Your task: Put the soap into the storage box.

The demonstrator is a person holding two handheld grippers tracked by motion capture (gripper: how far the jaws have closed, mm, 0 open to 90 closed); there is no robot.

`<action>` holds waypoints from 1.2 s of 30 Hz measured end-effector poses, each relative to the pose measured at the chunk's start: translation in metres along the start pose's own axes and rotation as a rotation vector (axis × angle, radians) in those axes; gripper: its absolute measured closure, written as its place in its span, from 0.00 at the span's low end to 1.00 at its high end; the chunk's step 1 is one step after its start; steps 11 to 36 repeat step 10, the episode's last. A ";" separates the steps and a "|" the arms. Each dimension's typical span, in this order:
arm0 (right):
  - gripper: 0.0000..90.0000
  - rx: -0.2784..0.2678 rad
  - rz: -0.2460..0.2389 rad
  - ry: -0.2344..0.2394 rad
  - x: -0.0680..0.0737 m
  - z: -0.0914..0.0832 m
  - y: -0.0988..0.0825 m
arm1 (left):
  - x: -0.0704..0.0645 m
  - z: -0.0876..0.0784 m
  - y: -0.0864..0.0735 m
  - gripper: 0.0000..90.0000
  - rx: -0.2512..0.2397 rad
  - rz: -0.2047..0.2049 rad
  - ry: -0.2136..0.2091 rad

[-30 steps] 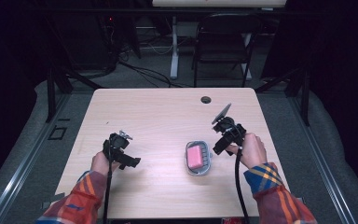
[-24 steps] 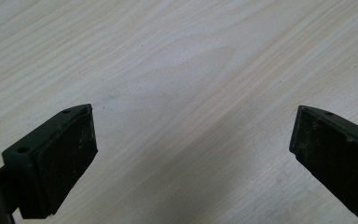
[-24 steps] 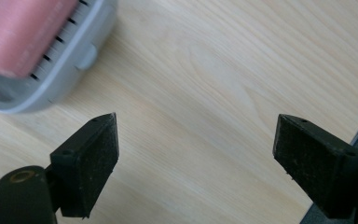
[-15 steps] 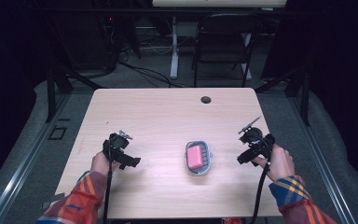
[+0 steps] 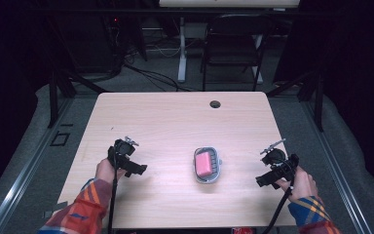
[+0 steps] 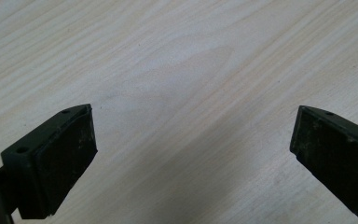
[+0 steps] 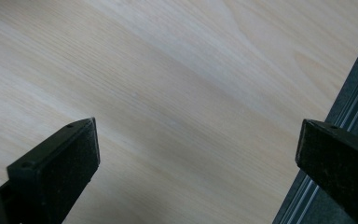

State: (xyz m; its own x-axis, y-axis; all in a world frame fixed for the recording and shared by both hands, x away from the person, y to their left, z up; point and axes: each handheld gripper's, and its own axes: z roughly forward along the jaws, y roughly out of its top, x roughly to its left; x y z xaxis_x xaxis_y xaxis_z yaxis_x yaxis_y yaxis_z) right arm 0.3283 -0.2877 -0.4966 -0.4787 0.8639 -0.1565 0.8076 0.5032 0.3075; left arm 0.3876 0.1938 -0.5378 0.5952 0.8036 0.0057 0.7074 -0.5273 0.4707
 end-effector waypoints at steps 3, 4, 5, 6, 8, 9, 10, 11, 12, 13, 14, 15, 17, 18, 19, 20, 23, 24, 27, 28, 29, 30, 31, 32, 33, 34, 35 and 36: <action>0.00 -0.018 0.045 0.006 -0.007 0.008 -0.007 | -0.001 -0.002 -0.001 0.00 -0.018 0.003 0.000; 0.00 -0.013 0.049 0.004 -0.008 0.011 -0.009 | -0.001 -0.003 -0.001 0.00 -0.021 0.009 -0.003; 0.00 -0.014 0.044 0.002 -0.009 0.013 -0.011 | -0.001 -0.003 -0.001 0.00 -0.029 0.008 0.001; 0.00 -0.035 0.054 -0.003 -0.009 0.015 -0.013 | -0.001 -0.004 -0.001 0.00 -0.034 0.012 0.005; 0.00 -0.023 0.039 -0.001 -0.012 0.016 -0.015 | -0.002 -0.005 -0.001 0.00 -0.039 0.017 0.000; 0.00 -0.038 0.048 -0.011 -0.012 0.017 -0.016 | -0.003 -0.005 -0.001 0.00 -0.047 0.018 0.006; 0.00 -0.042 0.052 -0.009 -0.013 0.018 -0.016 | -0.003 -0.005 -0.001 0.00 -0.049 0.020 0.003; 0.00 -0.042 0.052 -0.009 -0.013 0.018 -0.016 | -0.003 -0.005 -0.001 0.00 -0.049 0.020 0.003; 0.00 -0.042 0.052 -0.009 -0.013 0.018 -0.016 | -0.003 -0.005 -0.001 0.00 -0.049 0.020 0.003; 0.00 -0.042 0.052 -0.009 -0.013 0.018 -0.016 | -0.003 -0.005 -0.001 0.00 -0.049 0.020 0.003; 0.00 -0.042 0.052 -0.009 -0.013 0.018 -0.016 | -0.003 -0.005 -0.001 0.00 -0.049 0.020 0.003; 0.00 -0.042 0.052 -0.009 -0.013 0.018 -0.016 | -0.003 -0.005 -0.001 0.00 -0.049 0.020 0.003; 0.00 -0.042 0.052 -0.009 -0.013 0.018 -0.016 | -0.003 -0.005 -0.001 0.00 -0.049 0.020 0.003; 0.00 -0.042 0.052 -0.009 -0.013 0.018 -0.016 | -0.003 -0.005 -0.001 0.00 -0.049 0.020 0.003; 0.00 -0.042 0.052 -0.009 -0.013 0.018 -0.016 | -0.003 -0.005 -0.001 0.00 -0.049 0.020 0.003; 0.00 -0.042 0.052 -0.009 -0.013 0.018 -0.016 | -0.003 -0.005 -0.001 0.00 -0.049 0.020 0.003; 0.00 -0.042 0.052 -0.009 -0.013 0.018 -0.016 | -0.003 -0.005 -0.001 0.00 -0.049 0.020 0.003; 0.00 -0.042 0.052 -0.009 -0.013 0.018 -0.016 | -0.003 -0.005 -0.001 0.00 -0.049 0.020 0.003; 0.00 -0.042 0.052 -0.009 -0.013 0.018 -0.016 | -0.003 -0.005 -0.001 0.00 -0.049 0.020 0.003; 0.00 -0.042 0.052 -0.009 -0.013 0.018 -0.016 | -0.003 -0.005 -0.001 0.00 -0.049 0.020 0.003; 0.00 -0.042 0.052 -0.009 -0.013 0.018 -0.016 | -0.003 -0.005 -0.001 0.00 -0.049 0.020 0.003; 0.00 -0.042 0.052 -0.009 -0.013 0.018 -0.016 | -0.003 -0.005 -0.001 0.00 -0.049 0.020 0.003; 0.00 -0.042 0.052 -0.009 -0.013 0.018 -0.016 | -0.003 -0.005 -0.001 0.00 -0.049 0.020 0.003; 0.00 -0.042 0.052 -0.009 -0.013 0.018 -0.016 | -0.003 -0.005 -0.001 0.00 -0.049 0.020 0.003; 0.00 -0.042 0.052 -0.009 -0.013 0.018 -0.016 | -0.003 -0.005 -0.001 0.00 -0.049 0.020 0.003; 0.00 -0.042 0.052 -0.009 -0.013 0.018 -0.016 | -0.003 -0.005 -0.001 0.00 -0.049 0.020 0.003; 0.00 -0.042 0.052 -0.009 -0.013 0.018 -0.016 | -0.003 -0.005 -0.001 0.00 -0.049 0.020 0.003; 0.00 -0.042 0.052 -0.009 -0.013 0.018 -0.016 | -0.003 -0.005 -0.001 0.00 -0.049 0.020 0.003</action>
